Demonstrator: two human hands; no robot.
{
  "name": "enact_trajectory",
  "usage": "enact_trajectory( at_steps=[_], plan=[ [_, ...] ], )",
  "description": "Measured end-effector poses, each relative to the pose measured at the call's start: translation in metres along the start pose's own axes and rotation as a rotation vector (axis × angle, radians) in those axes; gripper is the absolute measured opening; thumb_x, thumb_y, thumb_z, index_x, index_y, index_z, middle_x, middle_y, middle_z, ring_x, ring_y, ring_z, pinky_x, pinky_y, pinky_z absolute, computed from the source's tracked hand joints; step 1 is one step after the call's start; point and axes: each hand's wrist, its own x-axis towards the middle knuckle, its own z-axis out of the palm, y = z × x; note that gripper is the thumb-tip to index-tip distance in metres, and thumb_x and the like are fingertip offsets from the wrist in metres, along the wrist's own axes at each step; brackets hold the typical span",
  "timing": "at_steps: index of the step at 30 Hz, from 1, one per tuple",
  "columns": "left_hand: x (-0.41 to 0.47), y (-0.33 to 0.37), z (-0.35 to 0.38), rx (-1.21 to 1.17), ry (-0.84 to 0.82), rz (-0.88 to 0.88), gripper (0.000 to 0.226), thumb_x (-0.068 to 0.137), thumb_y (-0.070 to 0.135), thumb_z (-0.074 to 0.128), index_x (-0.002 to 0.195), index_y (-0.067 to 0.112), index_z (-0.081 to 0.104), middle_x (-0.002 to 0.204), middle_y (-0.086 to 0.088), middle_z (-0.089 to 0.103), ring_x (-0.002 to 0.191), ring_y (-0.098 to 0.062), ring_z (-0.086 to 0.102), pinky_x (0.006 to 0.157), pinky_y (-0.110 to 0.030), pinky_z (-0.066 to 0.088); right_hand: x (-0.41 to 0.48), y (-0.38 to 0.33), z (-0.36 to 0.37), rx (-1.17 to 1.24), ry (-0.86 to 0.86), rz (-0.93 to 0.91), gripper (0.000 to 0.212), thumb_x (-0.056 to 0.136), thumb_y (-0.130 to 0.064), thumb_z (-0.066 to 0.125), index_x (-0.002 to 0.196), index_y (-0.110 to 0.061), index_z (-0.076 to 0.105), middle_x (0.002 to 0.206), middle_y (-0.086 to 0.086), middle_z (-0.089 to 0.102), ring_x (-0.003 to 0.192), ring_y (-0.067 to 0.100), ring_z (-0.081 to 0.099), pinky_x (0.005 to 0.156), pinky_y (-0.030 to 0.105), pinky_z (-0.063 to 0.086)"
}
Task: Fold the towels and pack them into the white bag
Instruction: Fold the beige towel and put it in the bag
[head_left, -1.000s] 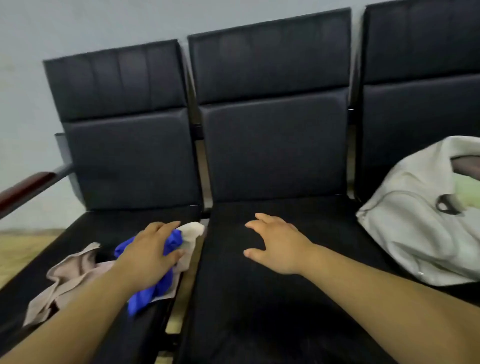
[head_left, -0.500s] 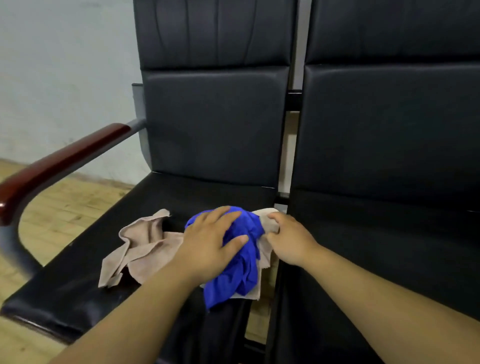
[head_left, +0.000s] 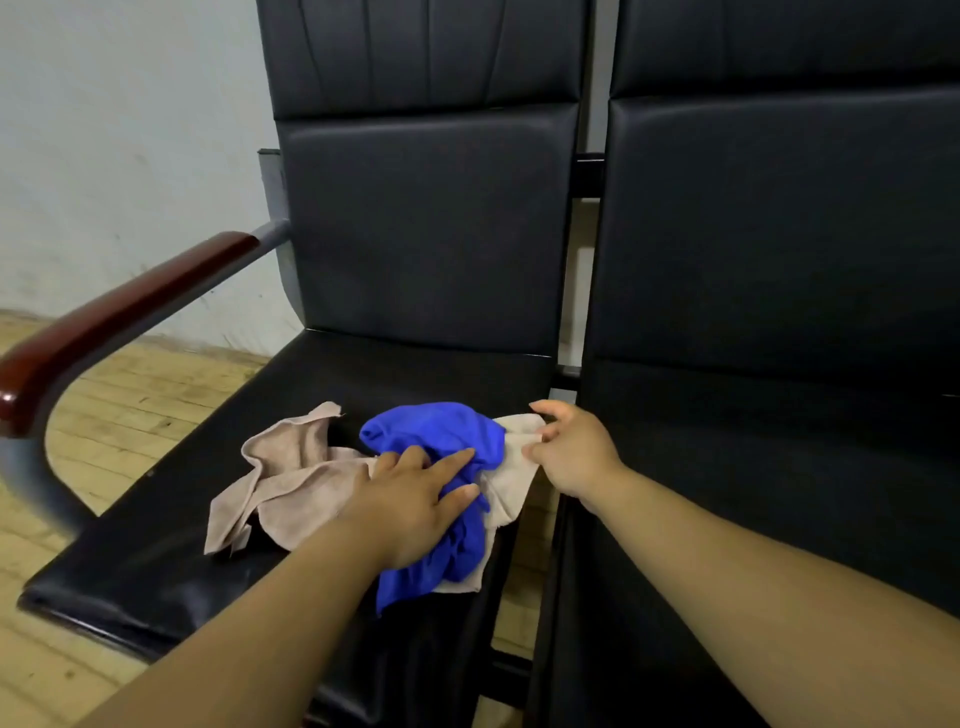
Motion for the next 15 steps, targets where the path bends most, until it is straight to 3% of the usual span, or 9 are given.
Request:
enact_trajectory(
  at_steps=[6, 15],
  plan=[
    [-0.009, 0.010, 0.003, 0.065, -0.013, -0.077, 0.062, 0.099, 0.069, 0.019, 0.156, 0.051, 0.007, 0.143, -0.004, 0.036, 0.137, -0.034, 0.033, 0.117, -0.052, 0.024, -0.034, 0.025, -0.063, -0.005, 0.131, -0.048, 0.052, 0.089, -0.009, 0.072, 0.135, -0.030, 0.060, 0.102, -0.007, 0.068, 0.096, 0.009, 0.064, 0.083, 0.023, 0.049],
    [-0.029, 0.031, 0.006, 0.086, 0.038, -0.148, 0.057, 0.101, 0.066, 0.020, 0.156, 0.052, 0.013, 0.154, -0.006, 0.034, 0.142, -0.037, 0.030, 0.117, -0.054, 0.024, -0.095, 0.090, -0.158, -0.021, 0.300, 0.087, 0.038, 0.088, -0.011, 0.072, 0.122, -0.026, 0.068, 0.101, -0.005, 0.068, 0.080, 0.018, 0.069, 0.063, 0.028, 0.053]
  ],
)
